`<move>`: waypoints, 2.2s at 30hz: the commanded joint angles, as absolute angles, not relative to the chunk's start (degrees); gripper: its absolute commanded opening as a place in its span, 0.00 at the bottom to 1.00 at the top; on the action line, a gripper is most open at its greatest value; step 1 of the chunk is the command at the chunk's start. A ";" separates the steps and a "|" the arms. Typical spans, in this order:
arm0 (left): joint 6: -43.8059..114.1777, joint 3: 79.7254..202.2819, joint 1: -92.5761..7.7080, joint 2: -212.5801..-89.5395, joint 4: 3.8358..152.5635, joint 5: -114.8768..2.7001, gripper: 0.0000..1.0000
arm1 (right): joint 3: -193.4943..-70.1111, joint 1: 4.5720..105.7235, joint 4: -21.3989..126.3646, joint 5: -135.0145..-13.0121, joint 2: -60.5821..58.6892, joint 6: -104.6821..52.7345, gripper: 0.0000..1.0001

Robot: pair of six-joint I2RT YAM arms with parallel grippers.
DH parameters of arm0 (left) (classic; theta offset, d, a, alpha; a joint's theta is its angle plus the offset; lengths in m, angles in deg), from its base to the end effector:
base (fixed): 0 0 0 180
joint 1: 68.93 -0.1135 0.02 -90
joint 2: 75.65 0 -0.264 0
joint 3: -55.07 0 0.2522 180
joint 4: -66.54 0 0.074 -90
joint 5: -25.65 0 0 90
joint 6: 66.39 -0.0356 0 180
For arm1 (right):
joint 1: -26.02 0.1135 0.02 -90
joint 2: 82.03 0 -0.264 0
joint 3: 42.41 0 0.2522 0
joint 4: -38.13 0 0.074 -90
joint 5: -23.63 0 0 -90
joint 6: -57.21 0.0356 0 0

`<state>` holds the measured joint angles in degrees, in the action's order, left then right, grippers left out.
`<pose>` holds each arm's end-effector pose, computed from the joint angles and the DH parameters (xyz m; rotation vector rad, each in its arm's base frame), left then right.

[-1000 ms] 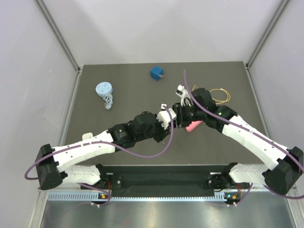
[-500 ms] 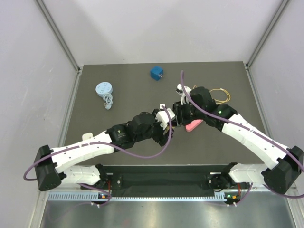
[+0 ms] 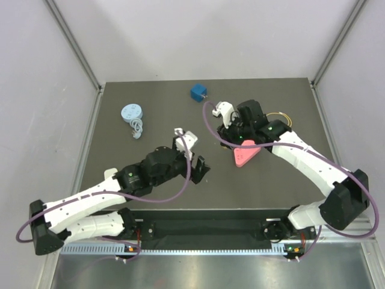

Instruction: Insert the plug

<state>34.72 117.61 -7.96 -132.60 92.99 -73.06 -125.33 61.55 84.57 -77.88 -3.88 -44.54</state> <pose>0.1159 -0.1977 0.3205 0.7443 1.8492 -0.6845 0.2388 0.1792 0.3205 -1.0257 2.0818 0.4430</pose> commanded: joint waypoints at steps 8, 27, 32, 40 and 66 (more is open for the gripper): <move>51.44 119.10 -22.86 -124.17 99.45 -68.22 0.86 | -125.60 51.43 86.07 -96.42 -4.34 -79.71 0.00; 52.18 120.16 -48.45 -136.82 103.68 -49.06 0.87 | -132.72 48.34 108.31 -93.27 8.06 -95.27 0.00; 50.06 118.76 -48.54 -136.91 103.51 -51.07 0.87 | -134.91 48.17 109.19 -91.33 10.17 -96.51 0.00; 48.83 117.61 -48.72 -136.56 103.07 -51.69 0.88 | -138.44 48.26 112.00 -95.02 14.47 -99.32 0.00; 48.57 118.05 -48.98 -136.39 103.77 -52.22 0.88 | -135.18 47.47 111.92 -94.94 18.43 -99.32 0.00</move>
